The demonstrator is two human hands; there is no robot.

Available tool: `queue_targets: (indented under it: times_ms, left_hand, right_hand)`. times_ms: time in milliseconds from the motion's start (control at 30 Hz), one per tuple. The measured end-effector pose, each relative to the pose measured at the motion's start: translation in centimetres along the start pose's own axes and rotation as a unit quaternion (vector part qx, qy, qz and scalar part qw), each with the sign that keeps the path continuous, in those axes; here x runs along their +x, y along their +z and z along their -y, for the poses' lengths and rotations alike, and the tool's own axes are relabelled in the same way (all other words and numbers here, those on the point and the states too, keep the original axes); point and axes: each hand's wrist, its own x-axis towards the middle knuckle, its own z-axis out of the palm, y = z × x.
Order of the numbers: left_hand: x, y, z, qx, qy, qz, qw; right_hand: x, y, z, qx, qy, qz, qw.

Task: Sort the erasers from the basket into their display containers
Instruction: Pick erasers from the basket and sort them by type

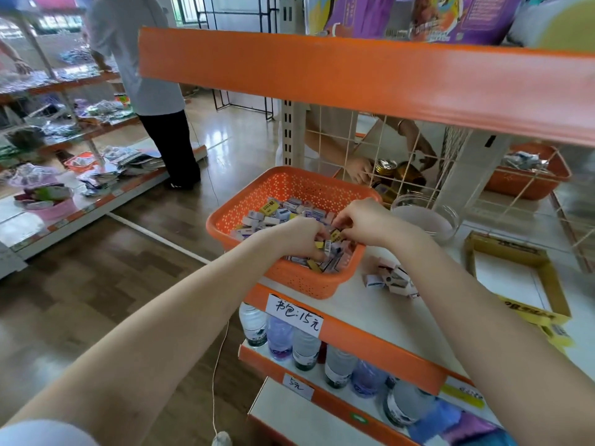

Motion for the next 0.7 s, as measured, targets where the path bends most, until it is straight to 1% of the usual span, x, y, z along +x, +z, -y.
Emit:
queue_targets:
  times_ms: [67,233,367,467,567,700]
  left_hand:
    - [0.6,0.2,0.2,0.008,0.004,0.001,1.0]
    - [1.3,0.8,0.9,-0.007,0.002,-0.027,1.0]
    - [1.7,0.9,1.0,0.009,0.003,-0.009,1.0]
    - [1.8,1.0,1.0,0.01,-0.003,-0.012,1.0]
    - [1.3,0.4,1.8,-0.026,-0.008,-0.026,0.999]
    - [0.1,-0.9,3.7,-0.08,-0.012,-0.06,0.995]
  right_hand:
    - [0.0,0.2,-0.2,0.019,0.006,-0.01,1.0]
    - [0.0,0.5,-0.6,0.037,0.011,-0.026,0.999]
    - [0.2,0.7,-0.8,0.047,0.011,-0.034,0.998]
    - [0.3,0.8,-0.9,0.057,0.01,-0.043,0.997]
    - [0.4,0.6,-1.1,0.06,0.007,-0.045,0.997]
    - [0.8,0.0,-1.2,0.044,0.007,-0.021,0.999]
